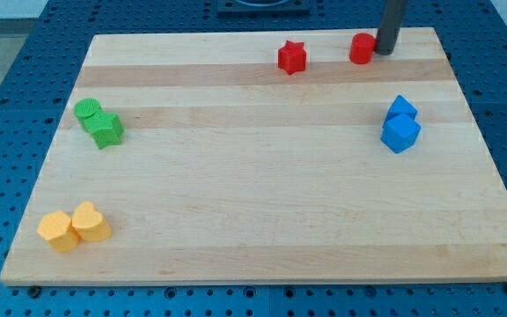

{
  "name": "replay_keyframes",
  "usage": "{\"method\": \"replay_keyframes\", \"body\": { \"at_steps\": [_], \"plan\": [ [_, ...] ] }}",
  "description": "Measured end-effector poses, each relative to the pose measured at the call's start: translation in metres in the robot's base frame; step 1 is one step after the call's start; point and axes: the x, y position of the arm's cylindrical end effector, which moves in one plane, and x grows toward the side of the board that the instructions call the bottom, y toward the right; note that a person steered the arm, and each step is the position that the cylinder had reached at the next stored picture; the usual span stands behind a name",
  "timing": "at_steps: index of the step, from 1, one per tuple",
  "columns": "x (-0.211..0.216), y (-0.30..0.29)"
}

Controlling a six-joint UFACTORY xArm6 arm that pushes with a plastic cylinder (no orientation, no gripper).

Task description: Push the red circle close to the red star

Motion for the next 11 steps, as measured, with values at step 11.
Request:
{"method": "replay_keyframes", "body": {
  "at_steps": [11],
  "plan": [
    [0.002,-0.095]
  ]
}}
